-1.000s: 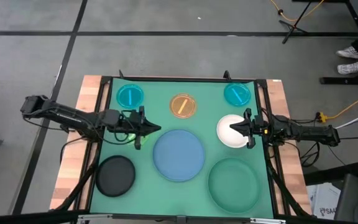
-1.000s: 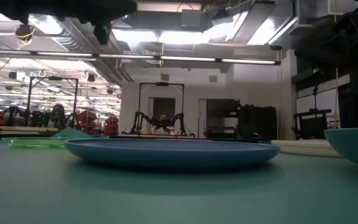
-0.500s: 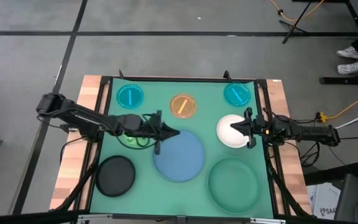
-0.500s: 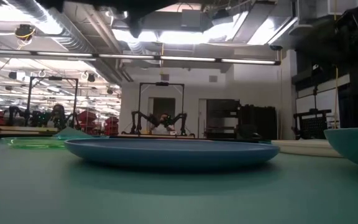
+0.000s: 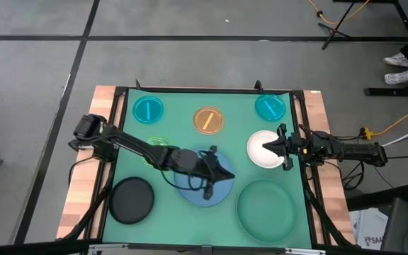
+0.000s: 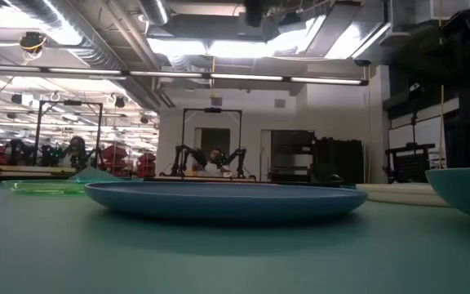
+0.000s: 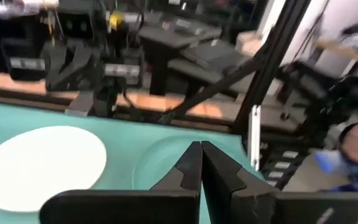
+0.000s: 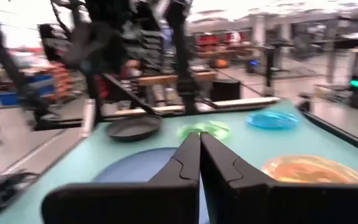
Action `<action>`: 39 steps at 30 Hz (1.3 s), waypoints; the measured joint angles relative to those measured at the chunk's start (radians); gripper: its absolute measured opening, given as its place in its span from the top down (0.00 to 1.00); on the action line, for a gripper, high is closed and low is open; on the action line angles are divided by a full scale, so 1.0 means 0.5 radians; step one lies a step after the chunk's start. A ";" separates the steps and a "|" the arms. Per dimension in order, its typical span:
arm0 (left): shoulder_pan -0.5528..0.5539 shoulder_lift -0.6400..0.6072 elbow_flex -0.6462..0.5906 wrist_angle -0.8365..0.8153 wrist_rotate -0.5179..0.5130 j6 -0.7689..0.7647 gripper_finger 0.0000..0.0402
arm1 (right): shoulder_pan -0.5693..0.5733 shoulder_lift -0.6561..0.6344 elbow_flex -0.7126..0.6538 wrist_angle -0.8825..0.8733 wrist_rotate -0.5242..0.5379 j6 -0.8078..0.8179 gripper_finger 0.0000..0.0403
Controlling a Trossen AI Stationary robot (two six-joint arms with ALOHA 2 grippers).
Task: Stack plastic plates
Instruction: Stack the green plate on top of the blue plate
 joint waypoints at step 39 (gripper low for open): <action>0.003 0.966 0.655 -0.350 -0.272 -0.810 0.61 | 0.001 0.001 0.003 -0.178 0.017 0.200 1.00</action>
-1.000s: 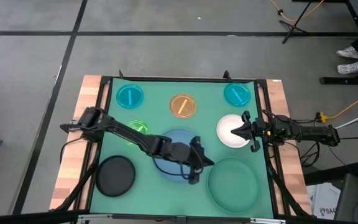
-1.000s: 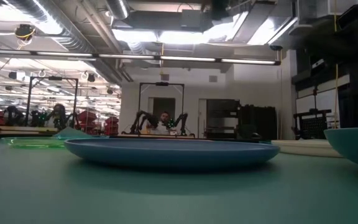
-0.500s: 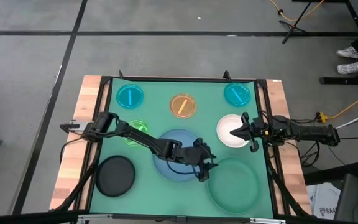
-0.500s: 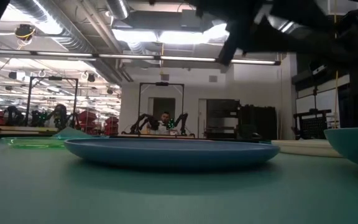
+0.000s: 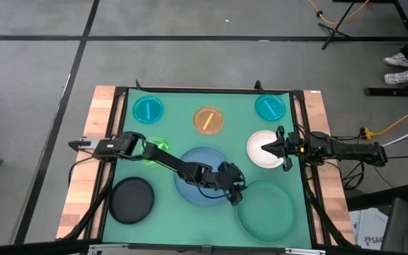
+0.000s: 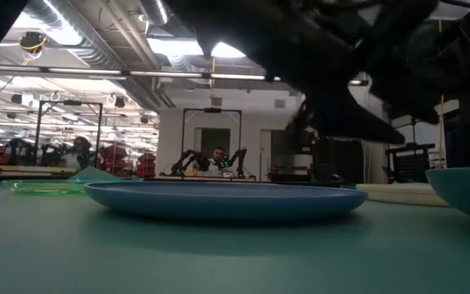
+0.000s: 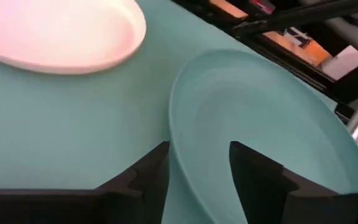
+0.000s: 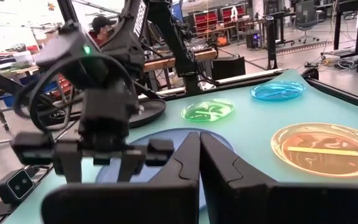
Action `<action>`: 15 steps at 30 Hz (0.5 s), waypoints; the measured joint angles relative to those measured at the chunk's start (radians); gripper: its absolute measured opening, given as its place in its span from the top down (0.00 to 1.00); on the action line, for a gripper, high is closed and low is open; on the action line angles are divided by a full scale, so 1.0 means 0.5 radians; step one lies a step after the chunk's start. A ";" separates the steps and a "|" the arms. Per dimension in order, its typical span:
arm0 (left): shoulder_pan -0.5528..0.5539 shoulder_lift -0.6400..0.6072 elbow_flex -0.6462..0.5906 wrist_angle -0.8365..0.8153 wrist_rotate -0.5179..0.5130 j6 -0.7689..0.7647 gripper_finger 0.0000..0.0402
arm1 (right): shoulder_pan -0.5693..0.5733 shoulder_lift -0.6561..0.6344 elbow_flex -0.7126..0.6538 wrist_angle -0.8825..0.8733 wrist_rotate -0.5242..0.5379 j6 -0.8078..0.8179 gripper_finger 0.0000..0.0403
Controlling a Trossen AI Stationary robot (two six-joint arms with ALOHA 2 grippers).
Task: Stack plastic plates
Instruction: Stack the green plate on top of the blue plate
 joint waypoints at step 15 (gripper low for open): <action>0.000 0.150 0.508 -0.708 -0.104 0.091 0.63 | 0.000 0.002 0.000 -0.003 -0.002 0.003 1.00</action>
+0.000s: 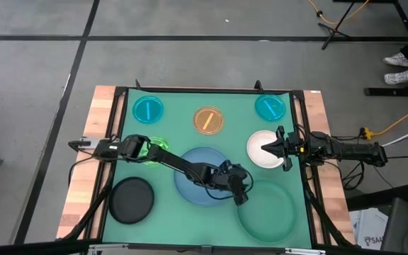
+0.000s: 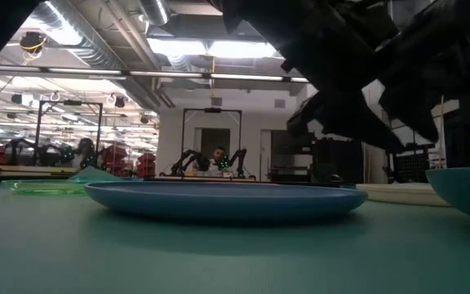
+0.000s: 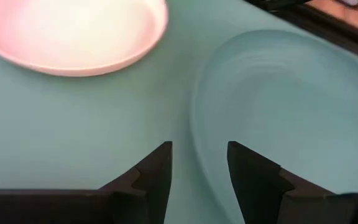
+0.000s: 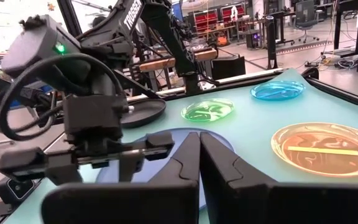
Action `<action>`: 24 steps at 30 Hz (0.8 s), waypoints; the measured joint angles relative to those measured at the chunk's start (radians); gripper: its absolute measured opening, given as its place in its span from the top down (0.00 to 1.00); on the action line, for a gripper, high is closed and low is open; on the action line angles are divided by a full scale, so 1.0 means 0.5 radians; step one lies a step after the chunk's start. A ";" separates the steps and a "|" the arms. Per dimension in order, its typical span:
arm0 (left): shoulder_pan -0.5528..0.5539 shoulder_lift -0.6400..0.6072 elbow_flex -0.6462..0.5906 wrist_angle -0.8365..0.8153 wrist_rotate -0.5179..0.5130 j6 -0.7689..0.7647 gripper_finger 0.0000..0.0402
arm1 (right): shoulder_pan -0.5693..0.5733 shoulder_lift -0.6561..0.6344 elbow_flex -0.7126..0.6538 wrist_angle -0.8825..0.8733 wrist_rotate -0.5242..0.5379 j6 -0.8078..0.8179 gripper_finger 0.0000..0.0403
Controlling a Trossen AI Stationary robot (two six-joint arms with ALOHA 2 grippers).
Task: Stack plastic plates
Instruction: Stack the green plate on top of the blue plate
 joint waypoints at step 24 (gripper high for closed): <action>-0.002 0.153 -0.010 0.100 0.168 -0.110 0.64 | 0.000 0.037 0.000 -0.003 0.004 -0.002 1.00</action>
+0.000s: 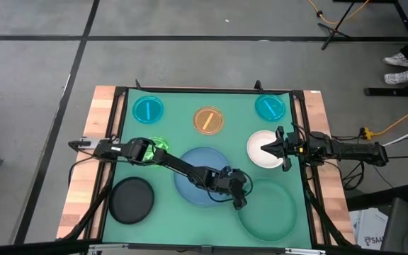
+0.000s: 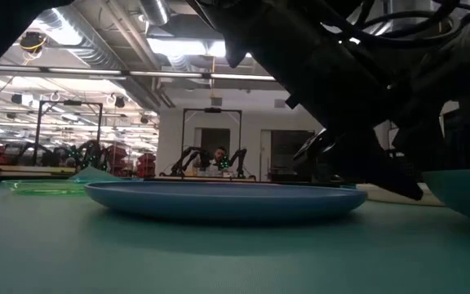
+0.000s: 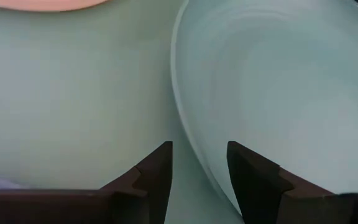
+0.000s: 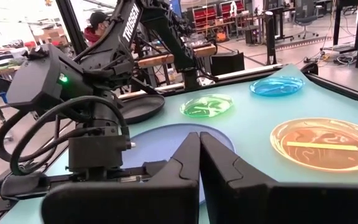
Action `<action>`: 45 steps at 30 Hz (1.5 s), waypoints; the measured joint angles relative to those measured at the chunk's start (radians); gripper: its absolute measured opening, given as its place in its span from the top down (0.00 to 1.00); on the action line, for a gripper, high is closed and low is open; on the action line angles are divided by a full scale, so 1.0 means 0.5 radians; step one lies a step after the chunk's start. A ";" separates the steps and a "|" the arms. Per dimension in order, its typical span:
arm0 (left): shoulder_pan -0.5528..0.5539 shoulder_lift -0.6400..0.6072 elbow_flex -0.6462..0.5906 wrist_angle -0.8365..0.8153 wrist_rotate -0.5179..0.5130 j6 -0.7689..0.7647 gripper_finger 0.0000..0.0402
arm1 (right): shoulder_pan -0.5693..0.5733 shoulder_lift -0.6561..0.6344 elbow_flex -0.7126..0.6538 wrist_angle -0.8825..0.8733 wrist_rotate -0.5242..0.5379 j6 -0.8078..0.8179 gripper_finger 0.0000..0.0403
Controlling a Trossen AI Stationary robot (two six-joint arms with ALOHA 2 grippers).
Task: Stack plastic plates
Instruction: Stack the green plate on top of the blue plate
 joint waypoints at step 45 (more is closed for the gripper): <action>-0.061 0.000 0.393 -0.434 -0.015 0.368 0.99 | -0.001 -0.001 0.110 -0.084 -0.124 0.055 1.00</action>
